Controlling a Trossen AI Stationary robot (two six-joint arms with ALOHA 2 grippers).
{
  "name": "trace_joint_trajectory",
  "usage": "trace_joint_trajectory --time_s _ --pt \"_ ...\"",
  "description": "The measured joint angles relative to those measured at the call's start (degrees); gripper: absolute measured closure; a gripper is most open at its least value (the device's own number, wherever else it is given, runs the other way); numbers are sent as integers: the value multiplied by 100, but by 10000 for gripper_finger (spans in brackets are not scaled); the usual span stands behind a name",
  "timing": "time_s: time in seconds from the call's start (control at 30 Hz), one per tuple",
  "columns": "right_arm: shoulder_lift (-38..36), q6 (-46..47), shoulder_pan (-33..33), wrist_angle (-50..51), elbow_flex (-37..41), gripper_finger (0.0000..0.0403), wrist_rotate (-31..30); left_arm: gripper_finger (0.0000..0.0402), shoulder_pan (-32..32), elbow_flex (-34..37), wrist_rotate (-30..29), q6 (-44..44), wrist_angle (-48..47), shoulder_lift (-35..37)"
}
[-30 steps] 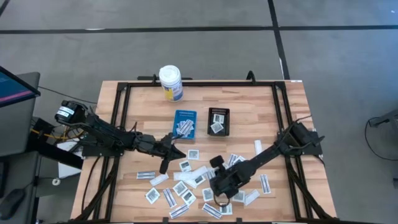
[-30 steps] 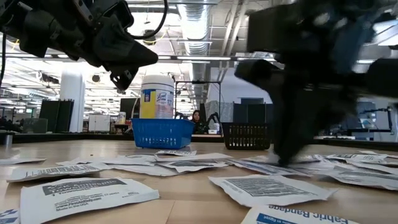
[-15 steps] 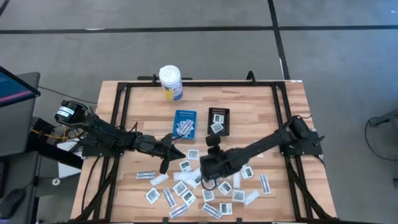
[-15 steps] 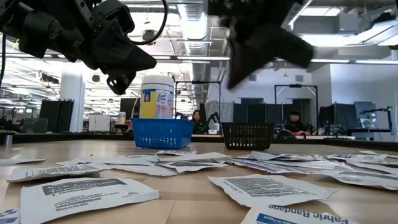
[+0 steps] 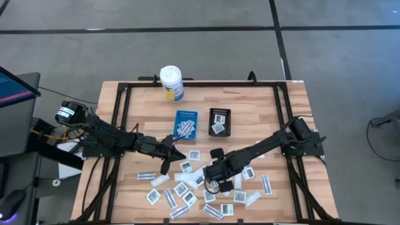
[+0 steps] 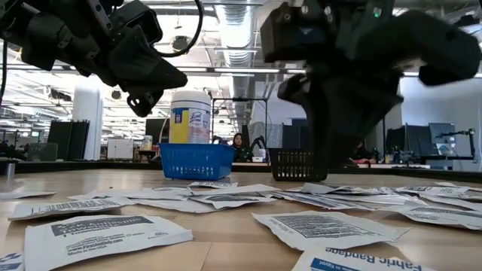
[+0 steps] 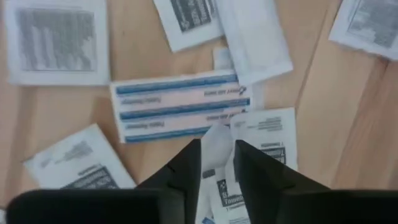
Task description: Pick & Place First Aid Supplies
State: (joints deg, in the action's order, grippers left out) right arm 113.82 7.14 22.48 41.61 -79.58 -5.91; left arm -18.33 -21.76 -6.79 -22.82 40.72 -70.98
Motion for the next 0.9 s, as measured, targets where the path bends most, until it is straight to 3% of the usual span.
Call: trace_joint_trajectory --time_s 0.3,0.6,0.77,0.9 --pt "-8 174 -204 -466 333 268 -105 390 0 0 1 -1 1 0" --pt "-56 274 -188 -1198 946 269 -48 390 -53 0 3 -19 -1 0" --pt "-46 147 -229 -1235 967 300 -189 390 -55 0 -2 -14 -1 0" --pt "-41 61 -301 -1233 969 366 -165 390 -55 0 -1 -1 -1 0"
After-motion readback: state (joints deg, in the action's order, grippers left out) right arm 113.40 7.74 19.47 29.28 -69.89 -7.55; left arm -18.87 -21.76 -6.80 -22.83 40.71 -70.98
